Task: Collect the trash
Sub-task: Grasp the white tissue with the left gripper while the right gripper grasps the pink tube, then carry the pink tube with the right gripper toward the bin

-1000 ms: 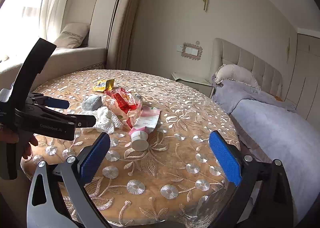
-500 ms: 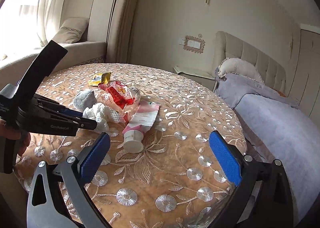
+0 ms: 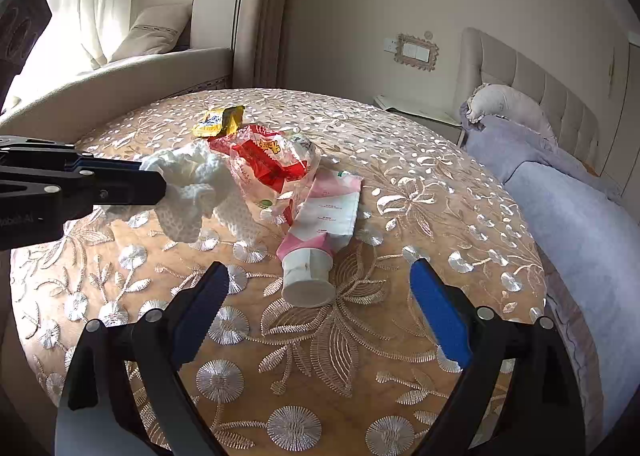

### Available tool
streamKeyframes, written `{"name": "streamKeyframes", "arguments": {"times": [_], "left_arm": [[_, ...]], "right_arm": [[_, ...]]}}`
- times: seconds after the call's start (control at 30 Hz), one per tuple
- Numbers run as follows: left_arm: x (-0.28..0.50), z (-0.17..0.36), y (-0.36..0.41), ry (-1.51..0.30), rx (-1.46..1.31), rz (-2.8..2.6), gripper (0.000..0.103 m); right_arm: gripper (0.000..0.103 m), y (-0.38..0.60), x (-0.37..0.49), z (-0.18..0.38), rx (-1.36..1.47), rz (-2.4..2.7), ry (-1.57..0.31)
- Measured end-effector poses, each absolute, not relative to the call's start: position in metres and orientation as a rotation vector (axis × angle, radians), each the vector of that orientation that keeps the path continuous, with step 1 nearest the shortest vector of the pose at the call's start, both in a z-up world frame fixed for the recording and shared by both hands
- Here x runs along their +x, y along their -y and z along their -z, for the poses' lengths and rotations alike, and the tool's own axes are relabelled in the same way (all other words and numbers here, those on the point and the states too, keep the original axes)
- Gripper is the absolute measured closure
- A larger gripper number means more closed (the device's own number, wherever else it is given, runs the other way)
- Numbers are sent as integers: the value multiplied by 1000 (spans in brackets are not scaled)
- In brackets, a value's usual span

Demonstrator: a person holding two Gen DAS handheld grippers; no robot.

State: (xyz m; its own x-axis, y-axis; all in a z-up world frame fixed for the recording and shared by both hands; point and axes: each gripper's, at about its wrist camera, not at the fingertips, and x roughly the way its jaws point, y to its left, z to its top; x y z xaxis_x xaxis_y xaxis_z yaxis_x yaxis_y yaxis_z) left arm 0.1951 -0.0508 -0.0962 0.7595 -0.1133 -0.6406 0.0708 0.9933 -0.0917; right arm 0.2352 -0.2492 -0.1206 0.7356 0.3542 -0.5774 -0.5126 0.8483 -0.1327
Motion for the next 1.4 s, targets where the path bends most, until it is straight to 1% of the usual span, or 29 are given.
{"name": "streamKeyframes", "arguments": {"times": [0.03,0.1,0.13,0.17,0.2,0.37,0.57,0.87,0.9,1.0,1.17,1.4], "left_arm": [[193,94,51,-695,-60,101,92],[189,91,50,-687,-60,103,92],[187,90,50,-685,-63,104,92],[185,90,50,-682,-65,104,92],[184,90,49,-681,-67,104,92],[181,90,52,-676,-72,115,92],[171,82,66,-644,-69,150,92],[156,70,115,-583,-47,250,92],[155,68,121,-575,-46,265,92],[151,64,141,-562,-28,307,103],[140,58,181,-543,-5,415,103],[124,57,260,-536,92,583,103]], "right_arm": [[28,247,239,123,-298,-486,-589],[50,243,246,128,-305,-489,-632],[55,242,249,130,-308,-485,-651],[67,241,252,132,-310,-484,-673],[71,241,255,134,-303,-497,-696],[72,251,252,131,-251,-502,-709],[72,277,221,107,-206,-468,-605],[72,325,169,68,-176,-377,-452],[72,330,163,64,-180,-365,-441],[72,348,145,53,-188,-319,-414],[72,386,115,45,-184,-227,-389],[72,450,69,46,-166,-61,-390]]}}
